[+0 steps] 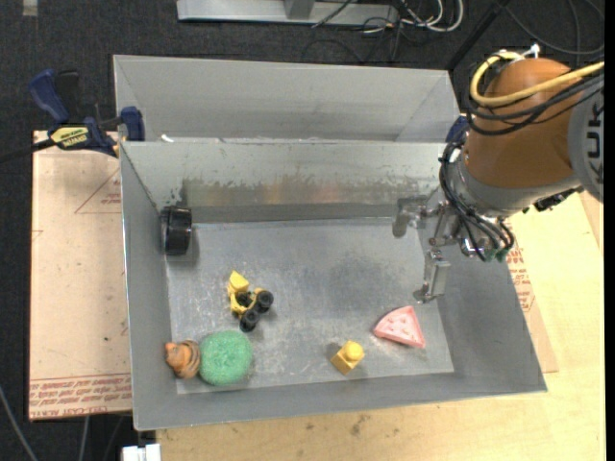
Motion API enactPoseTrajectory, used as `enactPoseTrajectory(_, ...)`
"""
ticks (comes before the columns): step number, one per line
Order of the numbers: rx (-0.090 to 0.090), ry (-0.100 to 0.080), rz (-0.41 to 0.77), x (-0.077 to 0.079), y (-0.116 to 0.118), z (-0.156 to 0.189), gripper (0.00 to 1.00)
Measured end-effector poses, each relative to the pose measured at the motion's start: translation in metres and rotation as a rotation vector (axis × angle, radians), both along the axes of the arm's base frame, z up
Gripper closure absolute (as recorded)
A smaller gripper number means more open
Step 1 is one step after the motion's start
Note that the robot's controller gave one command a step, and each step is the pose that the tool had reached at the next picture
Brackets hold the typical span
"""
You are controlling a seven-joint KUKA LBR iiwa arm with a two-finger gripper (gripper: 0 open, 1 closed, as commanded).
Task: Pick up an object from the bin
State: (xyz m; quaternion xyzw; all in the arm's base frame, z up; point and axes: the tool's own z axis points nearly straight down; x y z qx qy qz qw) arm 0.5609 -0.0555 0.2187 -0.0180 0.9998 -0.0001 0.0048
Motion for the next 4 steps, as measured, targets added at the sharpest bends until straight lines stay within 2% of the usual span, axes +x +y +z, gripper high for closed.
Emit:
enactPoseTrajectory(1, -0.001, 0.005, 0.208, -0.016, -0.011, -0.041, 0.0)
enactPoseTrajectory(2, -0.001, 0.007, 0.389, -0.023, -0.013, -0.076, 0.0)
enactPoseTrajectory(3, 0.0, 0.008, 0.313, -0.033, -0.014, -0.097, 0.0)
enactPoseTrajectory(4, -0.002, 0.007, 0.525, -0.041, -0.016, -0.117, 0.0)
